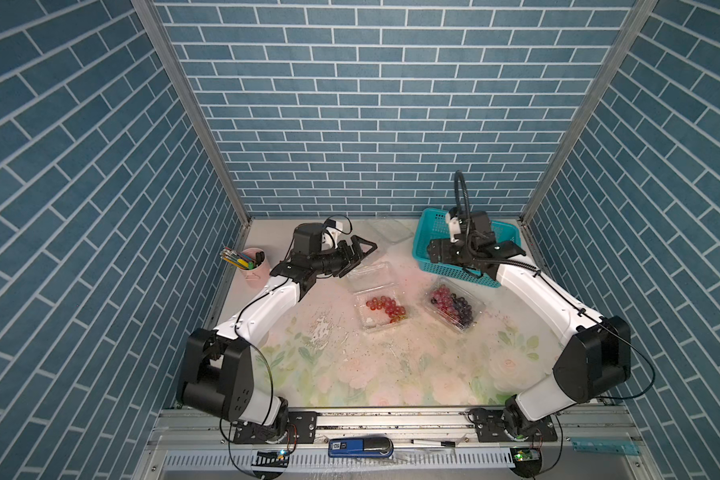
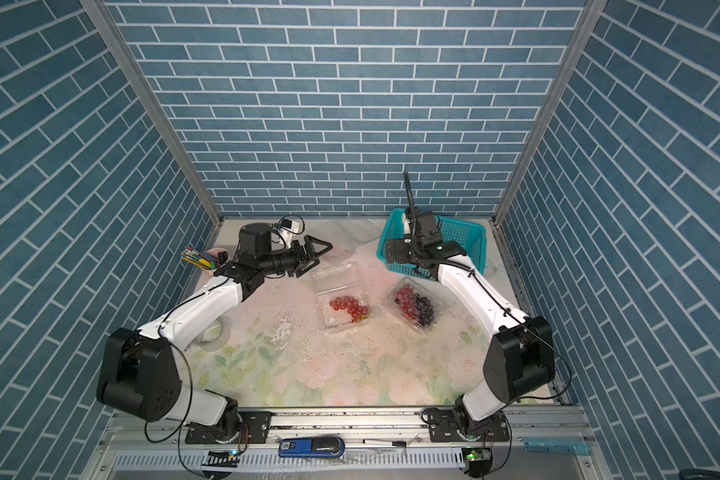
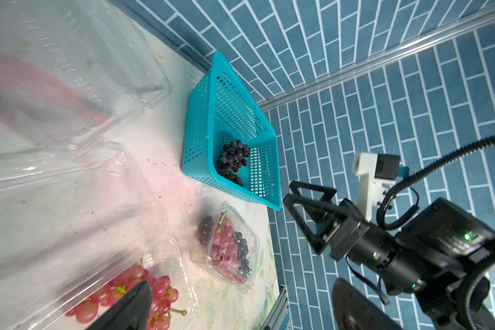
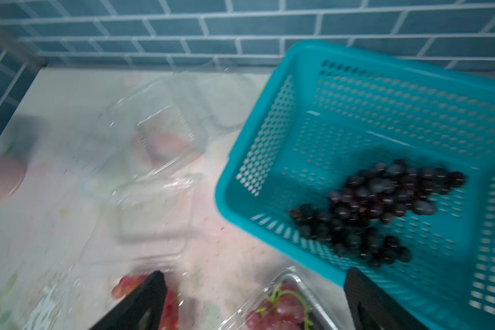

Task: Pack grapes into containers
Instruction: Place the grape into the packing box, then pick up the grape from the basket.

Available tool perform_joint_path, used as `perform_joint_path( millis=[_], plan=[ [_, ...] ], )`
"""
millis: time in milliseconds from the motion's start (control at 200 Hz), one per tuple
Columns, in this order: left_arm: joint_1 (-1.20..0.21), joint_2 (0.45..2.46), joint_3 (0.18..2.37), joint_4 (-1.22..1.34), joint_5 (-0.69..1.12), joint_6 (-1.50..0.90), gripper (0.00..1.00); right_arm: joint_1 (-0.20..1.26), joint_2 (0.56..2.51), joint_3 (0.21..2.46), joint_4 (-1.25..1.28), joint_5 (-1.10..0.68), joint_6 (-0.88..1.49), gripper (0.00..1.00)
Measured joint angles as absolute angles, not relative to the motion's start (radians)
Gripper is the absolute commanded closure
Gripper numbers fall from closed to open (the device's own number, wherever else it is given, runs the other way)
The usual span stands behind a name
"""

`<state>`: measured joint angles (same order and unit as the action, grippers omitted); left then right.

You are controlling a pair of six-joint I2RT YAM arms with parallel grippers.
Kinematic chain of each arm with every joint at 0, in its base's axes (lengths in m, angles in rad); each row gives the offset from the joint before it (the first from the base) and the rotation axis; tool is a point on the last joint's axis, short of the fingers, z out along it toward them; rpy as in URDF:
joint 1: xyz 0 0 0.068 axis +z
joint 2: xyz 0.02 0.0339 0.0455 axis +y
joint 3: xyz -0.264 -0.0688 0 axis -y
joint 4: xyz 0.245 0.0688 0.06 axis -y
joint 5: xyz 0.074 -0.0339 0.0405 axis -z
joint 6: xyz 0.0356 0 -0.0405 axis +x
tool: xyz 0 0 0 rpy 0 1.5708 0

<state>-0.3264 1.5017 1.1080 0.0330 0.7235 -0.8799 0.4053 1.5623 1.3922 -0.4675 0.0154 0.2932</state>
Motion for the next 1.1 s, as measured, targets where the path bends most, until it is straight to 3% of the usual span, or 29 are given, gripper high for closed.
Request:
perform_joint_path(
  millis=[280, 480, 685, 1100],
  plan=[
    [-0.467, 1.763, 1.397, -0.011, 0.728, -0.86, 0.0, 0.145, 1.721, 1.482, -0.519, -0.044, 0.403, 0.01],
    [-0.514, 1.9, 1.509, -0.005, 0.754, -0.883, 0.01, 0.069, 1.882, 1.513, -0.562, -0.111, 0.414, 0.02],
    [-0.524, 2.012, 1.56, -0.002, 0.779, -0.925, 0.0, 0.067, 1.995, 1.539, -0.595, -0.201, 0.392, 0.17],
    [-0.523, 2.046, 1.589, 0.002, 0.799, -0.944, 0.0, 0.075, 2.15, 1.65, -0.617, -0.258, 0.366, 0.35]
  ],
)
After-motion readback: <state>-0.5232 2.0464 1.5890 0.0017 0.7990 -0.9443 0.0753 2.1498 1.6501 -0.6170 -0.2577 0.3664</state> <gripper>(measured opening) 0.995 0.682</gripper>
